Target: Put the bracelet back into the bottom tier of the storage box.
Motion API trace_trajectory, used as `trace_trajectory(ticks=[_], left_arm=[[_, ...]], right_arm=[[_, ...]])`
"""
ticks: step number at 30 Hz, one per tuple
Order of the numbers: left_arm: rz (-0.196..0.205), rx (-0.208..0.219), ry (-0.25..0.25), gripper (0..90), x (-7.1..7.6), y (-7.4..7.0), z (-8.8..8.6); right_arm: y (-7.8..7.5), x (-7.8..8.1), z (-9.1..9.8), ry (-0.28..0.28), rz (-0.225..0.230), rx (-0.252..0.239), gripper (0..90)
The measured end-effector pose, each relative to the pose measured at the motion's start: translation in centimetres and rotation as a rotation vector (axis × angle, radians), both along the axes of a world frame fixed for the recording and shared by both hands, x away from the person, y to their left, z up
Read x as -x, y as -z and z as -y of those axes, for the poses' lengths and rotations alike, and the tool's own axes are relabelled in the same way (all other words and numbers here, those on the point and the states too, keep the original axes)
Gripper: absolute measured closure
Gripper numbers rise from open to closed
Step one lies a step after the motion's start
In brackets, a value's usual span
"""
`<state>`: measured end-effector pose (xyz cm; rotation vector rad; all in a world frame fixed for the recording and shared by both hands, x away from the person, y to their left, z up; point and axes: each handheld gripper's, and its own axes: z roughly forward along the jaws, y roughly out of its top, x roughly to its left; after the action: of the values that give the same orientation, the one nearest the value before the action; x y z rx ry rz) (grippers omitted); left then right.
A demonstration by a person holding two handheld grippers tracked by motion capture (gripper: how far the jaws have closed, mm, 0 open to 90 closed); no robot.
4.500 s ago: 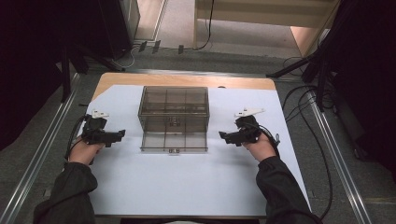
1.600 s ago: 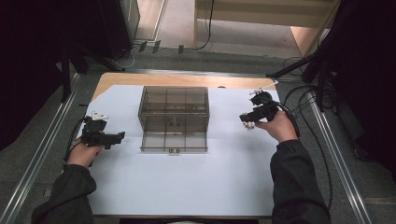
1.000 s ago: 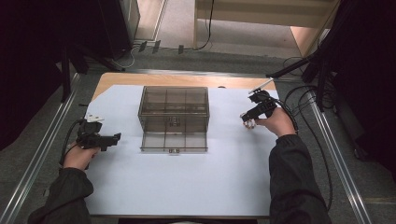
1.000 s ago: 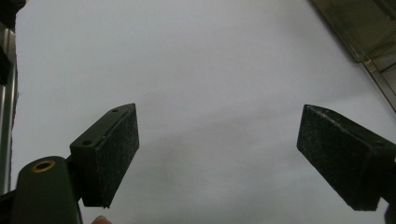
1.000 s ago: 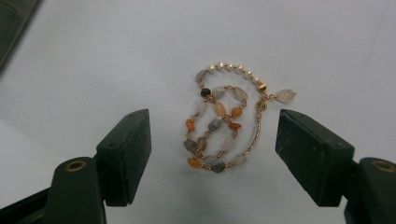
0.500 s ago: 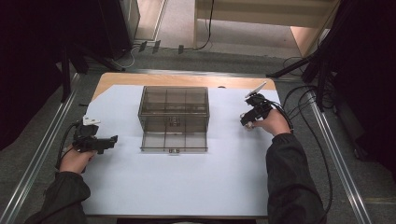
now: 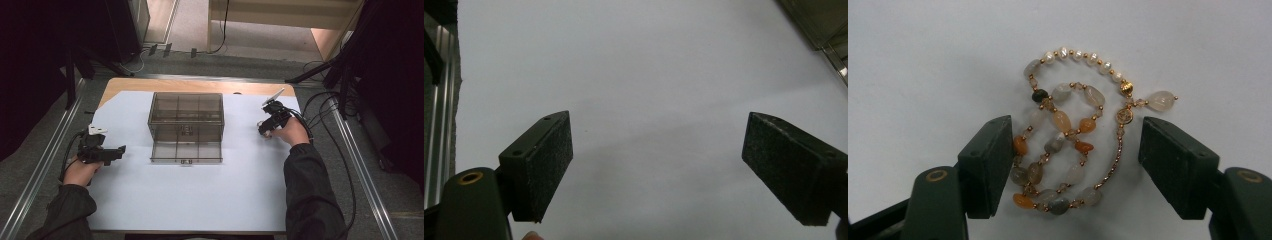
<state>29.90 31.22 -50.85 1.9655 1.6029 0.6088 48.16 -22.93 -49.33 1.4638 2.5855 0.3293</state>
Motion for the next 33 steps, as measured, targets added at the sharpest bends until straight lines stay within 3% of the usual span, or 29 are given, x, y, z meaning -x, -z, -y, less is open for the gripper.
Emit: trace_trajectory(ticks=[15, 23, 25, 28, 33], left_arm=[[0.001, -0.001, 0.000, 14.1, 0.05, -0.03, -0.02], [0.000, -0.002, -0.001, 14.1, 0.04, -0.02, -0.04], [0.001, -0.001, 0.000, 14.1, 0.04, -0.03, -0.04], [0.000, -0.002, 0.000, 14.1, 0.04, -0.04, -0.04], [0.002, -0.002, -0.001, 14.1, 0.01, -0.04, -0.06]], right_arm=[[-0.30, 0.27, -0.44, -0.014, -0.007, -0.001, 51.5], [-0.45, 0.39, -0.59, -0.025, -0.017, -0.001, 69.3], [-0.51, 0.45, -0.67, -0.035, -0.021, -0.001, 79.4], [-0.52, 0.45, -0.53, -0.048, -0.025, -0.009, 81.8], [-0.58, 0.29, -0.26, -0.024, -0.037, -0.033, 83.6]])
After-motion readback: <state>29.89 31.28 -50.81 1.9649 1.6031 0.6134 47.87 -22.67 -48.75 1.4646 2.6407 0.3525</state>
